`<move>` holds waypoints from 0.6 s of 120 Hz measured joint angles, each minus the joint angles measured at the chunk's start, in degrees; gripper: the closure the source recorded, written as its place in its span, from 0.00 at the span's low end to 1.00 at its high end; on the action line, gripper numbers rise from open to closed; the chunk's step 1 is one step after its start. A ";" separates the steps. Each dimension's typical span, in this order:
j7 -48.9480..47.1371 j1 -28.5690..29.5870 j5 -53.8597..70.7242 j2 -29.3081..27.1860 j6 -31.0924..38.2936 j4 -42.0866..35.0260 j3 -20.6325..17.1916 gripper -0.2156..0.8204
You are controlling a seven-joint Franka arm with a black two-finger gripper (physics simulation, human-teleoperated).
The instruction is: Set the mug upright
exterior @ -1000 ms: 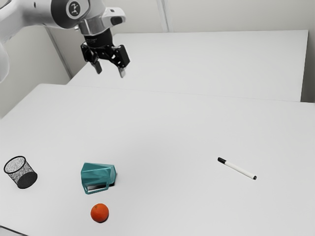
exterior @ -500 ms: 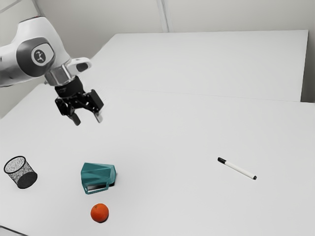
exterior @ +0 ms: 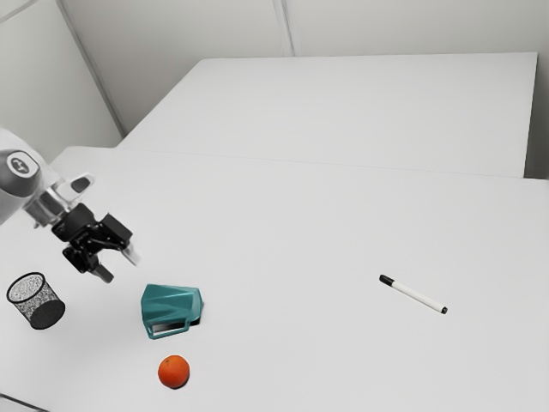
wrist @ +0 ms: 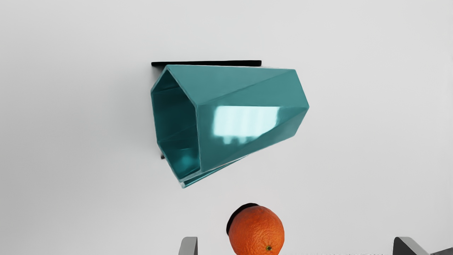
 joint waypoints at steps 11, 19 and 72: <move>3.60 1.65 -2.73 3.54 0.02 -0.57 0.04 0.21; 6.02 2.07 -4.79 5.49 0.04 -1.03 0.04 0.21; 20.87 4.57 -15.49 14.58 0.28 -2.59 0.03 0.21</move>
